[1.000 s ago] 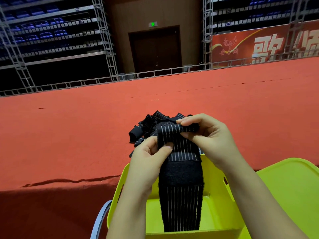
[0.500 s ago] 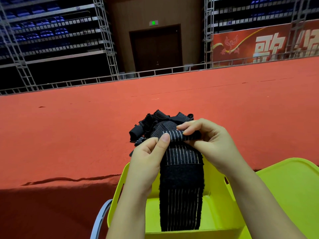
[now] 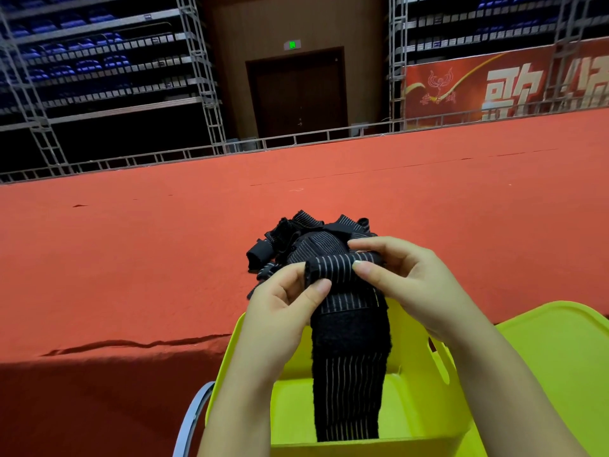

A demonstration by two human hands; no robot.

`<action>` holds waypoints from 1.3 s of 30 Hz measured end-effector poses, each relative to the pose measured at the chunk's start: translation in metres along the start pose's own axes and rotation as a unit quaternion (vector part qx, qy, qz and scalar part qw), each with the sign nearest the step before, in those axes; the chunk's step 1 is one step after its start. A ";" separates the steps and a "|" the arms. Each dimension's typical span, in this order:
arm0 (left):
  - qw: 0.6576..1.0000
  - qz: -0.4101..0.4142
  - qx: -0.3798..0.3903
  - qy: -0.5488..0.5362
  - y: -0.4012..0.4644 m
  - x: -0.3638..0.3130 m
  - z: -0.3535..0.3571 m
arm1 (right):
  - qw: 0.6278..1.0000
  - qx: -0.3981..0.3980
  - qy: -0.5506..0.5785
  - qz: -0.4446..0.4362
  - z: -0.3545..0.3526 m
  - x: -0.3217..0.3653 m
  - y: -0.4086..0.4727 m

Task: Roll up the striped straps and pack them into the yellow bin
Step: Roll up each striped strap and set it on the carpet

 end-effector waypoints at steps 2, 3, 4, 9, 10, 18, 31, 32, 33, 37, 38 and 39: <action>1.000 -0.009 -0.006 -0.001 -0.001 0.001 -0.001 | 1.000 -0.005 -0.026 -0.009 0.000 0.002 -0.002; 1.000 -0.012 -0.010 -0.001 -0.001 0.002 -0.001 | 0.999 -0.010 -0.034 -0.015 0.001 0.003 -0.002; 1.000 -0.015 -0.011 -0.002 -0.002 0.003 -0.002 | 0.999 -0.016 -0.042 -0.024 0.001 0.004 -0.003; 0.999 -0.040 -0.002 -0.007 -0.003 0.003 -0.002 | 0.994 -0.053 -0.071 -0.067 0.003 0.005 -0.006; 0.999 -0.042 -0.004 -0.013 -0.003 0.001 -0.001 | 0.992 -0.058 -0.081 -0.078 0.003 0.005 -0.007; 0.999 -0.031 -0.030 -0.017 -0.004 0.000 0.000 | 0.993 -0.044 -0.039 -0.102 0.006 0.001 -0.009; 0.999 -0.008 -0.020 -0.036 -0.007 0.008 -0.007 | 0.993 -0.075 0.091 -0.024 0.011 -0.008 -0.012; 0.999 -0.010 -0.019 -0.036 -0.007 0.009 -0.007 | 0.993 -0.074 0.093 -0.029 0.011 -0.009 -0.012; 0.999 -0.011 -0.019 -0.037 -0.007 0.009 -0.007 | 0.992 -0.074 0.094 -0.033 0.011 -0.009 -0.013; 0.999 -0.021 -0.018 -0.046 -0.006 0.007 -0.005 | 0.991 -0.087 0.089 -0.053 0.010 -0.011 -0.014; 0.998 -0.028 -0.020 -0.049 -0.006 0.007 -0.004 | 0.990 -0.092 0.088 -0.060 0.010 -0.011 -0.014; 0.998 -0.036 -0.021 -0.048 -0.006 0.006 -0.004 | 0.989 -0.096 0.087 -0.067 0.010 -0.010 -0.014</action>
Point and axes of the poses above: each hand's wrist, its own y-axis towards the middle knuckle, its own z-axis out of the palm, x = y × z, the point moved 2 cm from there along y, towards the middle knuckle, and after that the axes turned 15 degrees about x, right-handed, at the moved point
